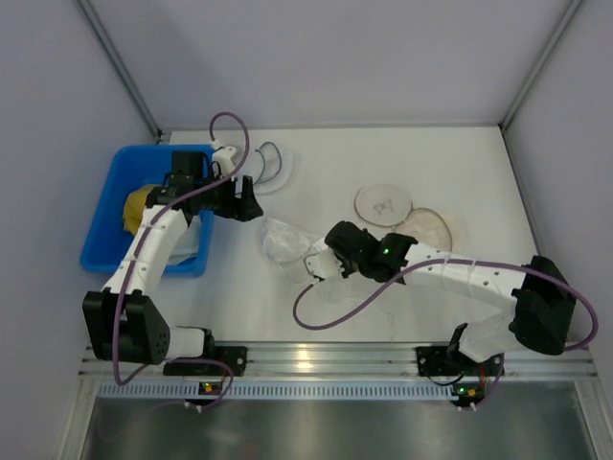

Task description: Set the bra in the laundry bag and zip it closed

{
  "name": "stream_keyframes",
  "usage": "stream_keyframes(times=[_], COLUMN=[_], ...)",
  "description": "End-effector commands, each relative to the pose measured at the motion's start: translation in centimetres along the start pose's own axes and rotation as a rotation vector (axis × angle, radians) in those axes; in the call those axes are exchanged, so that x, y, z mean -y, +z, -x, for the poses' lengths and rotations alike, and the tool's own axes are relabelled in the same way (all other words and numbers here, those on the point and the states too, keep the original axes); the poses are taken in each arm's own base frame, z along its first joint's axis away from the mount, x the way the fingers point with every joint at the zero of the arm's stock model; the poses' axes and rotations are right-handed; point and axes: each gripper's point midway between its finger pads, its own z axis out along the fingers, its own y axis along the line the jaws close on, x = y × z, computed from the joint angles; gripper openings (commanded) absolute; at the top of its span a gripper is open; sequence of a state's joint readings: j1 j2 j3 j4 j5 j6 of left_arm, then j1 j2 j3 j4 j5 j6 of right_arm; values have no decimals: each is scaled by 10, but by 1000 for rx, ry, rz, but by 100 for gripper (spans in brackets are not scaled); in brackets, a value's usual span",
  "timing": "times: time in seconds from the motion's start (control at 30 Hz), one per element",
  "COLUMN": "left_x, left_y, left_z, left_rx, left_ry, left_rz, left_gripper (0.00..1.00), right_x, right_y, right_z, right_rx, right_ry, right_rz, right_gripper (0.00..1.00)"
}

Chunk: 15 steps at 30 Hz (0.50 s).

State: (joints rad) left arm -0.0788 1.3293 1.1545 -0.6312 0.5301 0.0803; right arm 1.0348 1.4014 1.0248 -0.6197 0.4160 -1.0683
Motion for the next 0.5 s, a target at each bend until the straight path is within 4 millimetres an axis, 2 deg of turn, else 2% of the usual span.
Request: stream_keyframes(times=[0.0,0.07,0.23,0.27,0.47], left_x=[3,3,3,3,2], left_y=[1,1,-2,-4,-9], left_z=[8,7,4,5,9], left_rx=[34,35,38,43,63], left_ry=[-28,-26,-11,-7,0], left_rz=[-35,-38,-39,-38,-37], left_gripper=[82,83,83,83,84], right_x=[33,26,19,11,-9], right_y=[4,17,33,40,56], right_z=[33,52,90,96,114], right_rx=[46,75,150,159,183], right_ry=[-95,-111,-134,-143,-144], right_rz=[-124,-90,-54,-23,38], right_gripper=[0,0,0,0,0])
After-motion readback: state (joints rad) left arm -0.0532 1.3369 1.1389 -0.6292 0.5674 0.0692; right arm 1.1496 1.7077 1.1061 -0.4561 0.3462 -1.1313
